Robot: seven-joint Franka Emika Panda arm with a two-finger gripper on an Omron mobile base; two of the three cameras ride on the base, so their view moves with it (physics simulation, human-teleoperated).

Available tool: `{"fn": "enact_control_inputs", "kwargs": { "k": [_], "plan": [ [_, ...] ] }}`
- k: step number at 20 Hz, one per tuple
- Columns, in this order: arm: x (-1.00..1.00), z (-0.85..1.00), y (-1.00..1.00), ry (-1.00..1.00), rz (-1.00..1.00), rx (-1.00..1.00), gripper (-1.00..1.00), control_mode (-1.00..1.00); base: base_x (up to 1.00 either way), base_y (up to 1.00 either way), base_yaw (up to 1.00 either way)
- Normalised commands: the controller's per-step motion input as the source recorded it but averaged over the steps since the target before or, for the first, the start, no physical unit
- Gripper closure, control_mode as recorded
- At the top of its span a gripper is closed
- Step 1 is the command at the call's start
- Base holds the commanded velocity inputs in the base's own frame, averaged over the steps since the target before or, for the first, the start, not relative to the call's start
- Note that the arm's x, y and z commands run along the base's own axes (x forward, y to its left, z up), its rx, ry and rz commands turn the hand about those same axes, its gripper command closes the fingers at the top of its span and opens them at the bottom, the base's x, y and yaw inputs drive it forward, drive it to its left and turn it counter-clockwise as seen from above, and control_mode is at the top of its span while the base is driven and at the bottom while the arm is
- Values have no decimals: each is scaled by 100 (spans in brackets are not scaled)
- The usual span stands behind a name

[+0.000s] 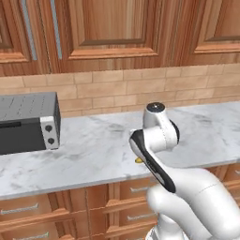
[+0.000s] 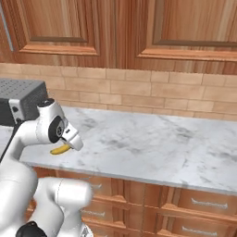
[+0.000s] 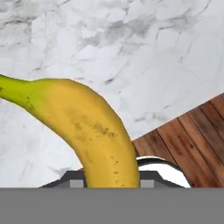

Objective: Place the banana in the correct fridge rack based on whether it is a fruit or vegetable. Finally, close the fridge door.

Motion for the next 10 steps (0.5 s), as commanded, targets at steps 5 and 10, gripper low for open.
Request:
{"fn": "enact_control_inputs", "kwargs": {
  "k": [5,10],
  "plan": [
    [0,0,0,0,0,0,100,100,-100,0,-1],
    [0,0,0,0,0,0,100,100,-100,0,0]
  ]
}}
